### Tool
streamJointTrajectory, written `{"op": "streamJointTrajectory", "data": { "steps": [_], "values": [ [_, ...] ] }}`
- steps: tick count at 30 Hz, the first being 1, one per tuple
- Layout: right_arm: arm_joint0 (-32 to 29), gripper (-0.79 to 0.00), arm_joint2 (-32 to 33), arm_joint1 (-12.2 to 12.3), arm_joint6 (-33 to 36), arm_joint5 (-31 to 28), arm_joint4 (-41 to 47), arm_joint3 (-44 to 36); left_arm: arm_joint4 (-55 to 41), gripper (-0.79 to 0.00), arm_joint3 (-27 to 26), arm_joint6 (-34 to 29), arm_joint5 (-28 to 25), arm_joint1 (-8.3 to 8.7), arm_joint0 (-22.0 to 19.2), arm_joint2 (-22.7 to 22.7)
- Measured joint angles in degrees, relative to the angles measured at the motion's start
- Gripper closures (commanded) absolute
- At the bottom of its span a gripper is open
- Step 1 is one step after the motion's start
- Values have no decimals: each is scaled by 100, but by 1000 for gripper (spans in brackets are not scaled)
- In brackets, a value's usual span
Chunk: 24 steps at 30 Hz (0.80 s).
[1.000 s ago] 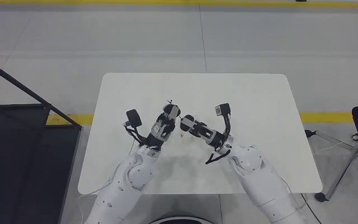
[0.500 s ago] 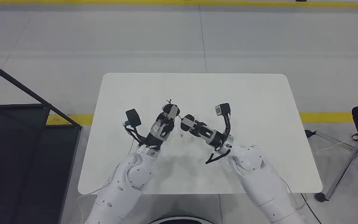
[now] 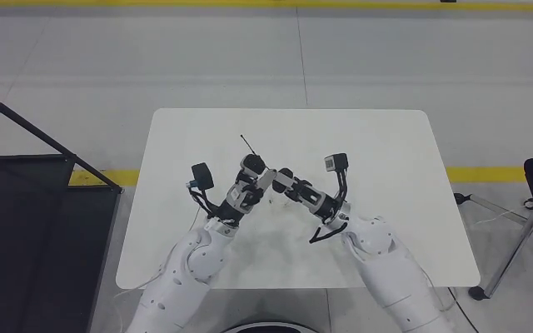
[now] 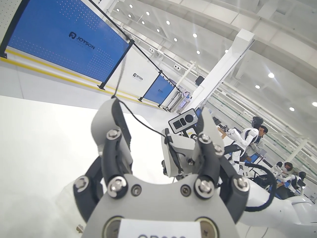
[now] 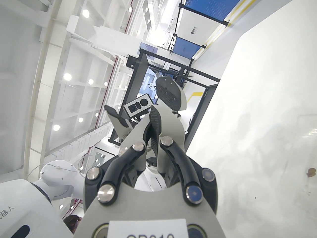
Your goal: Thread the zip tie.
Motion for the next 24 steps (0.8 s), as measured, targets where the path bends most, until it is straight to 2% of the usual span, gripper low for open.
{"op": "streamJointTrajectory", "data": {
  "steps": [4,12,17,24],
  "values": [
    [-48,0,64,-2,-27,-169,135,5,-73,-785,11,-283,-194,26,27,-67],
    [-100,0,214,8,137,-358,523,17,-378,-785,-2,-689,-608,104,121,-382],
    [-90,0,295,19,543,-426,1061,91,-573,-785,56,-498,-575,133,114,-713],
    [-101,0,399,36,944,-415,1518,144,85,-785,267,-320,-550,172,56,-955]
  ]
}}
